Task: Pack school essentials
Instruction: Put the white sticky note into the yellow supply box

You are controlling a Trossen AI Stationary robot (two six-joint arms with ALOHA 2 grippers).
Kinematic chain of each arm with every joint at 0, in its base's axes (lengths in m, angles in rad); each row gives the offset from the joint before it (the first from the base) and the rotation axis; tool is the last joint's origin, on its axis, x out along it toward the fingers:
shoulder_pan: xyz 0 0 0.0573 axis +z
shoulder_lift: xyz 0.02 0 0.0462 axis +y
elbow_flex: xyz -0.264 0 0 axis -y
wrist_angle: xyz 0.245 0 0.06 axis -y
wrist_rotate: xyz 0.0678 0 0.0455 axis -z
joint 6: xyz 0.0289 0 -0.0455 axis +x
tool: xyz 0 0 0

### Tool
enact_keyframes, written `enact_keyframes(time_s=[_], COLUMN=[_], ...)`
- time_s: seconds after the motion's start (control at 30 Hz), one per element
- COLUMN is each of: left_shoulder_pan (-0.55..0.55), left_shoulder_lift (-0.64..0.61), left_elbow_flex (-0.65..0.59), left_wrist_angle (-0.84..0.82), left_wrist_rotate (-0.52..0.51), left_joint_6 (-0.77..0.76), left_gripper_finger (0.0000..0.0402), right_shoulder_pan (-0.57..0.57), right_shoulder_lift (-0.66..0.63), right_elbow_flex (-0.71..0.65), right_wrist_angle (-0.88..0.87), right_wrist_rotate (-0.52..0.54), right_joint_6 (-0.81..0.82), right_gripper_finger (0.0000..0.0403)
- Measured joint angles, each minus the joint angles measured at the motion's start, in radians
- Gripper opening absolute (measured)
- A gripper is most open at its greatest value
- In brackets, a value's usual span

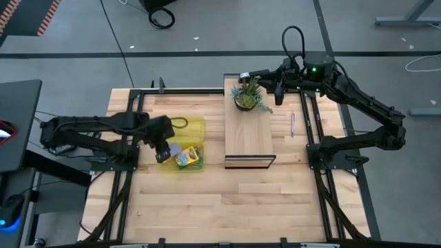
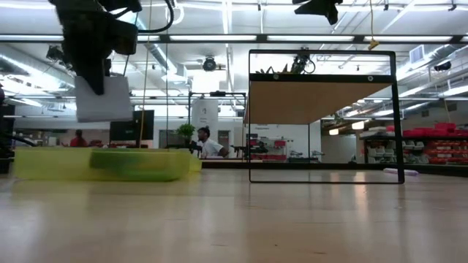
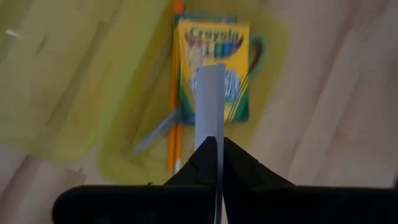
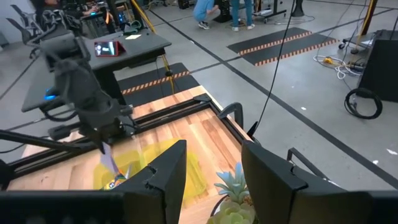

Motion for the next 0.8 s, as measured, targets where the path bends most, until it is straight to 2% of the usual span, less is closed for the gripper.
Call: enact_keyframes(time_s=[0.13, 0.33, 0.43, 0.8], left_shoulder_pan=[0.081, 0.139, 0.156, 0.248], left_shoulder_lift=[-0.04, -0.037, -0.038, -0.046], left_elbow_flex=[-0.066, -0.156, -0.182, -0.19], left_wrist_angle=[0.11, 0.232, 0.225, 0.074], left_wrist_rotate=[0.118, 0.261, 0.326, 0.333], left_joint_6=[-0.058, -0.139, -0.148, -0.088], left_gripper_finger=[0.0005, 0.0014, 0.0008, 0.002], right_shoulder_pan=[0.0, 0.0, 0.0, 0.0], right_shoulder_lift=[0.0, 0.0, 0.0, 0.0], right_elbow_flex=[0.0, 0.0, 0.0, 0.0], right_wrist_angle=[0.0, 0.0, -0.001, -0.003], right_wrist_rotate=[0.0, -0.001, -0.006, -0.014], right_joint_6=[0.0, 0.001, 0.005, 0.006], right_gripper_finger=[0.016, 0.016, 0.016, 0.016])
